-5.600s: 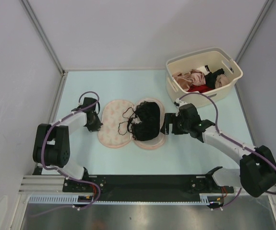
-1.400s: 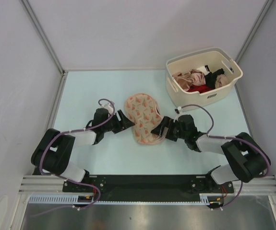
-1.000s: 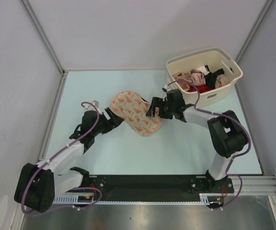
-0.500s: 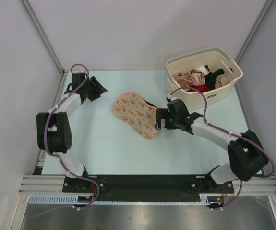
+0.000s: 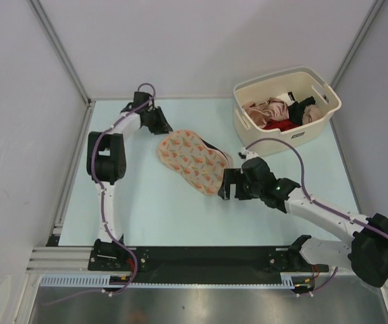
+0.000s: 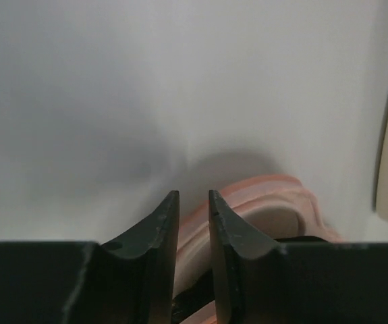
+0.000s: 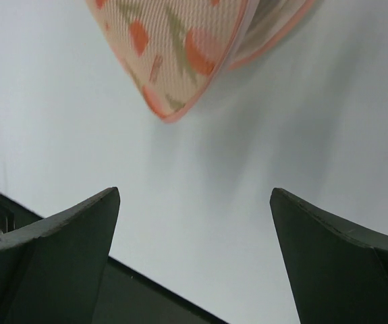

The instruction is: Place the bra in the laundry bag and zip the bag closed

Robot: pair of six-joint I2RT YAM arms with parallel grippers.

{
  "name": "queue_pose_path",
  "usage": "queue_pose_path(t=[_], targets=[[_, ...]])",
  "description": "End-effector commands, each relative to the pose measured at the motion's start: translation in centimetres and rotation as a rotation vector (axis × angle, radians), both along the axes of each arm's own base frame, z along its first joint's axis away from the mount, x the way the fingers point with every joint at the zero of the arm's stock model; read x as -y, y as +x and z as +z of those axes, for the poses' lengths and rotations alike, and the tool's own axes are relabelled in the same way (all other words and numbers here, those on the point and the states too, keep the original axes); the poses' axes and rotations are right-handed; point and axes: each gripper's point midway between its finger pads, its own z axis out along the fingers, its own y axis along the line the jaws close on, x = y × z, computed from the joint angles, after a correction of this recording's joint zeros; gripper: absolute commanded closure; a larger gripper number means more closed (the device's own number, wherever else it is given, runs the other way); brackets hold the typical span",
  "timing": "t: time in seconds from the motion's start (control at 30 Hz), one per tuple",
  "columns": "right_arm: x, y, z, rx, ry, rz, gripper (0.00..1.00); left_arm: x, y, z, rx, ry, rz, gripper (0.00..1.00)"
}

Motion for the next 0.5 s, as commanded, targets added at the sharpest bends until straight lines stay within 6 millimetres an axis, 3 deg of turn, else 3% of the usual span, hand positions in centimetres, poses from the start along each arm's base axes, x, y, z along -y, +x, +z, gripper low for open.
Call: queue_pose_path(t=[0.0, 0.03, 0.07, 0.23, 0.27, 0.33, 0.37, 0.4, 0.43, 0.47], targets=[[-2.1, -1.8, 0.5, -0.006, 0.107, 0.021, 0.01, 1.5, -3.3, -1.6, -0.088, 0.004, -0.032, 0.74], [-2.5, -2.0, 0.5, -0.012, 0.121, 0.024, 0.02, 1.4, -3.8, -0.6, -0.080, -0.001, -0.014, 0.76], [-2.7, -2.6, -0.1, -0.024, 0.117, 0.036, 0.04, 1.2, -5.6, -2.1, -0.127, 0.007, -0.009, 0.77], [-4.8, -3.6, -1.9, -0.016, 0.117, 0.073, 0.10, 1.0, -10.7, -2.6, -0.158, 0.011, 0.037, 0.81], [-5.1, -3.7, -2.3, -0.011, 0.112, 0.066, 0.11, 0.9, -13.3, -2.8, -0.181, 0.005, 0.041, 0.81], [-6.0, -3.7, -3.1, -0.004, 0.106, 0.062, 0.12, 1.7, -15.1, -2.7, -0.164, -0.021, 0.056, 0.82], [-6.4, -3.7, -3.2, -0.008, 0.114, 0.059, 0.12, 1.4, -18.1, -4.5, -0.222, -0.016, 0.067, 0.82], [-6.7, -3.9, -3.6, -0.019, 0.105, 0.067, 0.12, 1.7, -18.8, -3.0, -0.177, -0.040, 0.068, 0.82], [-7.6, -3.7, -3.7, -0.013, 0.127, 0.078, 0.13, 2.0, -19.6, -2.8, -0.164, -0.062, 0.081, 0.83], [-7.9, -3.7, -4.0, -0.020, 0.129, 0.079, 0.13, 1.3, -21.7, -4.1, -0.197, -0.040, 0.106, 0.82]])
